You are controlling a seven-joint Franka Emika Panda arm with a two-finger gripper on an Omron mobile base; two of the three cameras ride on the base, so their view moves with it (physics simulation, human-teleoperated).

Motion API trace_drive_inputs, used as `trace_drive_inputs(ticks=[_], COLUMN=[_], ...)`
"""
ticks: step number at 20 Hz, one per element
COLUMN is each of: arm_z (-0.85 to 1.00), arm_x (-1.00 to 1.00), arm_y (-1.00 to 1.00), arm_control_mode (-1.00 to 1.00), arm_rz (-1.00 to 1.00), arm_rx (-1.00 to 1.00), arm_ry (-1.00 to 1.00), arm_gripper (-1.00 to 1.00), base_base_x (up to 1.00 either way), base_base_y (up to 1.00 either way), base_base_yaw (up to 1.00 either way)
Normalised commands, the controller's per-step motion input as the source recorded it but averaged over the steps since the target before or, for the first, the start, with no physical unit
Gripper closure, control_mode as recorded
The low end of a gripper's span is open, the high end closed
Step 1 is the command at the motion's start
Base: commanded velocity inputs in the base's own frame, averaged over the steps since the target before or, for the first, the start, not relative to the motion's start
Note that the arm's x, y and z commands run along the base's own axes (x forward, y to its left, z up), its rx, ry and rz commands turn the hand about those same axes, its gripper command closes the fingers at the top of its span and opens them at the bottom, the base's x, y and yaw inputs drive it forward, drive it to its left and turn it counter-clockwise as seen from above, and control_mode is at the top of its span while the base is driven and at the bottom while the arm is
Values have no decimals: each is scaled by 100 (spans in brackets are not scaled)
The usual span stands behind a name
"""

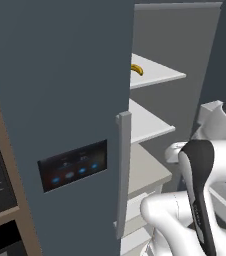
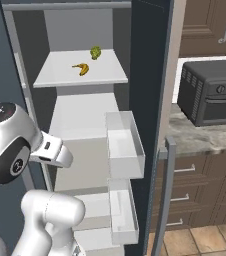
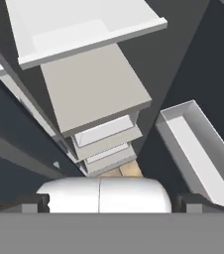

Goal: Pick up the kiwi and banana from the fridge and place one fruit on each plate on the dining counter.

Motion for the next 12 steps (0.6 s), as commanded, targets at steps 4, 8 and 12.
trace_drive_inputs(ticks=[4,8,12], arm_z=[45,91,84], arm_x=[37,49,50], arm_y=[-21,-2,0], arm_control_mode=[-100,-100,-100], arm_rz=[6,0,0], arm_rx=[3,0,-1], arm_ry=[-10,-6,-4], arm_gripper=[-100,-100,-100], base_base_x=[0,0,0], base_base_y=[0,0,0], base_base_yaw=[0,0,0])
